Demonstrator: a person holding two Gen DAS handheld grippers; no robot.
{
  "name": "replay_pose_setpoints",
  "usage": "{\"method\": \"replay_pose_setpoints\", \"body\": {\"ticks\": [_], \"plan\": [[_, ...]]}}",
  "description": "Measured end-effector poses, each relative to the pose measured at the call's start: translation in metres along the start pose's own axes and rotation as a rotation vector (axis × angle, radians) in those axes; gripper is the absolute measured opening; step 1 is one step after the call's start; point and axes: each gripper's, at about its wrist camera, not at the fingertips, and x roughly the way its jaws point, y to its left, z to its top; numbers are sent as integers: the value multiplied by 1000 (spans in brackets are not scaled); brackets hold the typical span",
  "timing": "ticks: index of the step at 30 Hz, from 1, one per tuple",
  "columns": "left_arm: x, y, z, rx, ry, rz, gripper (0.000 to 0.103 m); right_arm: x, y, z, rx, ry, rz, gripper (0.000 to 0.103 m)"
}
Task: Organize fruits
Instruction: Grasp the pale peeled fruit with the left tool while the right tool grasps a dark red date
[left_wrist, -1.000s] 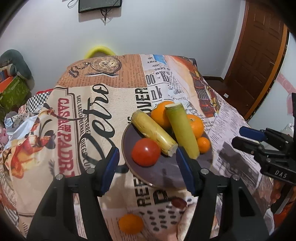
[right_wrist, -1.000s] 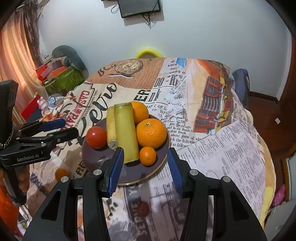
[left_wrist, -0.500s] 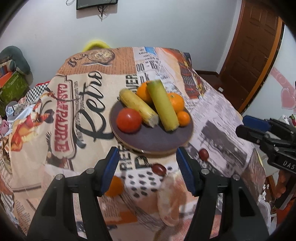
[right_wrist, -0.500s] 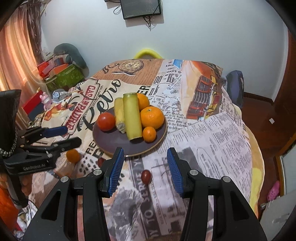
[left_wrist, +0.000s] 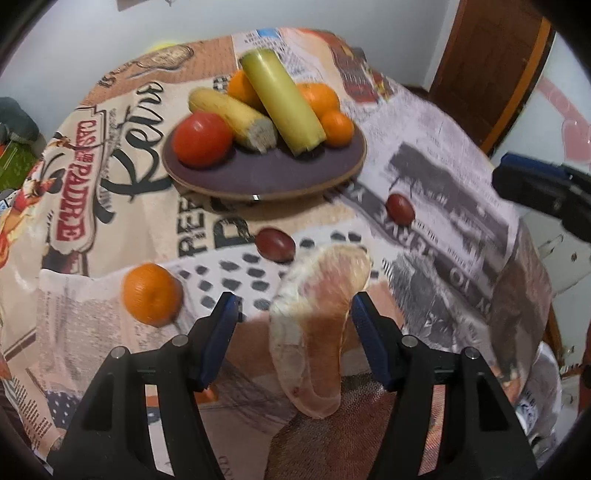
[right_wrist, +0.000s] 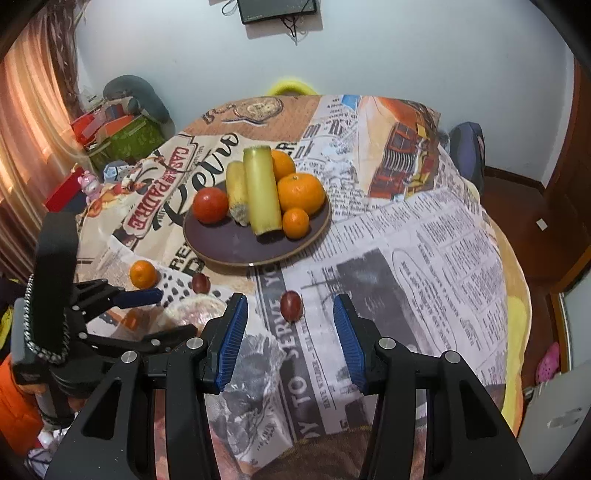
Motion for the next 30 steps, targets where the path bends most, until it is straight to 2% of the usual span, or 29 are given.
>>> {"method": "replay_pose_setpoints", "body": {"ticks": [2, 7, 9, 12, 20, 22, 24, 28, 30], "plan": [[7, -2, -2, -8, 14, -19, 64, 3, -4, -3, 9, 8, 0, 45], [10, -5, -4, -29, -14, -23, 63, 10, -9, -8, 31, 25, 10, 45], [10, -7, -4, -21, -15, -36, 54, 13, -9, -9, 34, 30, 14, 45], [9, -9, -2, -5, -17, -38, 48, 16, -8, -12, 34, 38, 15, 45], [-7, 2, -2, -24, -54, -71, 40, 28, -10, -16, 27, 64, 18, 45], [-15, 7, -1, -36, -77, -73, 25, 32, -9, -16, 21, 74, 25, 45], [-21, 13, 3, -52, -82, -101, 24, 37, -7, -16, 17, 82, 27, 45], [-27, 18, 5, -48, -105, -92, 23, 50, -4, -15, 8, 98, 28, 45], [-28, 19, 4, -46, -107, -93, 22, 56, -4, -14, 11, 105, 31, 42]]}}
